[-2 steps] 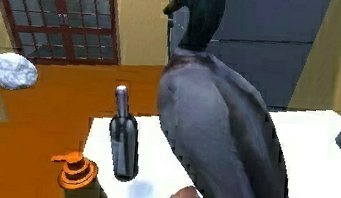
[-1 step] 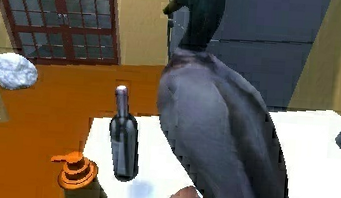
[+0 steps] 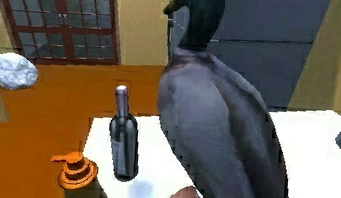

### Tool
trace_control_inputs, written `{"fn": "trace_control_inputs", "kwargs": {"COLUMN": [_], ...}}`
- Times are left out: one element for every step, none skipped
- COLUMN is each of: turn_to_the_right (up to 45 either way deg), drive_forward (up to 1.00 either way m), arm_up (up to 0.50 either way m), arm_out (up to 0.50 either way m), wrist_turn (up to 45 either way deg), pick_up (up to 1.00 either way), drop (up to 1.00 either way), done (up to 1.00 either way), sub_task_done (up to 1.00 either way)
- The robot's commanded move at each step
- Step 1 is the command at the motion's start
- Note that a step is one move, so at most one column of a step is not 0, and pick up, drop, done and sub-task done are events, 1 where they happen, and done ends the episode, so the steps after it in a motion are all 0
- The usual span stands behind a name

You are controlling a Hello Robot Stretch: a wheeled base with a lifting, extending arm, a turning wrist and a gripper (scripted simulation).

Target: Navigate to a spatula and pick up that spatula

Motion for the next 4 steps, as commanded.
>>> {"fn": "trace_control_inputs", "kwargs": {"turn_to_the_right": [0.0,0.0,0.0,0.0], "drive_forward": [0.0,0.0,0.0,0.0], "arm_up": [0.0,0.0,0.0,-0.14], "arm_out": [0.0,0.0,0.0,0.0], "wrist_turn": [45.0,45.0,33.0,0.0], "pick_up": [0.0,0.0,0.0,0.0], "drop": [0.0,0.0,0.0,0.0], "done": [0.0,0.0,0.0,0.0], "sub_task_done": [0.0,0.0,0.0,0.0]}}
